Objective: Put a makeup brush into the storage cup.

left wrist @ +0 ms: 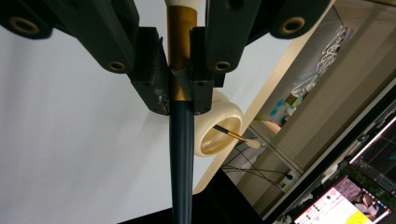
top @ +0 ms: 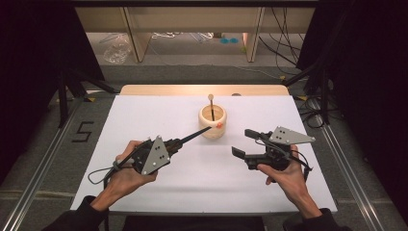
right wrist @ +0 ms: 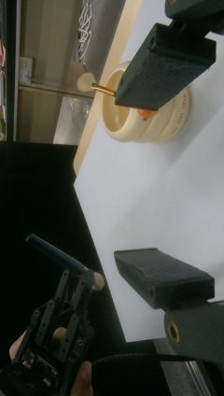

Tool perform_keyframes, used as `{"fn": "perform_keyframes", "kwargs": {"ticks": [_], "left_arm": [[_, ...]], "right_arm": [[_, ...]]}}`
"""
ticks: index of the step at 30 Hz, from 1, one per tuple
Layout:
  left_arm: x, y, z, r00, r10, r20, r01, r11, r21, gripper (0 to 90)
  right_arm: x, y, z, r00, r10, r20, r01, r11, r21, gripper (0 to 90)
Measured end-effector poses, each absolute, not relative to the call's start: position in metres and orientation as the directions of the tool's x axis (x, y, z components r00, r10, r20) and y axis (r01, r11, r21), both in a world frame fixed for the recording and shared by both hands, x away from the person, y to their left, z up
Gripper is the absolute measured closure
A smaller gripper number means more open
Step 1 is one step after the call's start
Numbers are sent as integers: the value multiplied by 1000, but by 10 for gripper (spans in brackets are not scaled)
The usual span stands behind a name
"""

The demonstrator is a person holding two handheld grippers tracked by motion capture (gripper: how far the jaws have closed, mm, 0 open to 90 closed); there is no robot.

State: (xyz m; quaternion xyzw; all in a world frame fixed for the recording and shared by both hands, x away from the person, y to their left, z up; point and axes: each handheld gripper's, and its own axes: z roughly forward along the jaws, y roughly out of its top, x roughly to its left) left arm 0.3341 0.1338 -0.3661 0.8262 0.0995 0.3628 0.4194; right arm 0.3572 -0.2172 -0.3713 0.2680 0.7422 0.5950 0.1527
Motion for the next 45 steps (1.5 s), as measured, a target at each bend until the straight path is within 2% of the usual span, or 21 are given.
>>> {"fn": "perform_keyframes", "kwargs": {"ticks": [10,22,33,45], "left_arm": [[326,133,-365,673,459,580,-209,-635,744,785],[322,127,-369,617,388,684,-276,-708,650,785],[318,122,-373,590,344,730,-313,-736,600,785],[316,119,-374,573,314,757,-340,-749,569,785]], "right_arm": [[358,-214,-358,-827,557,77,191,149,970,222],[355,-205,-346,-852,522,50,172,188,967,233],[358,-188,-342,-897,439,60,169,214,962,345],[362,-168,-337,-916,395,73,192,269,944,426]]}}
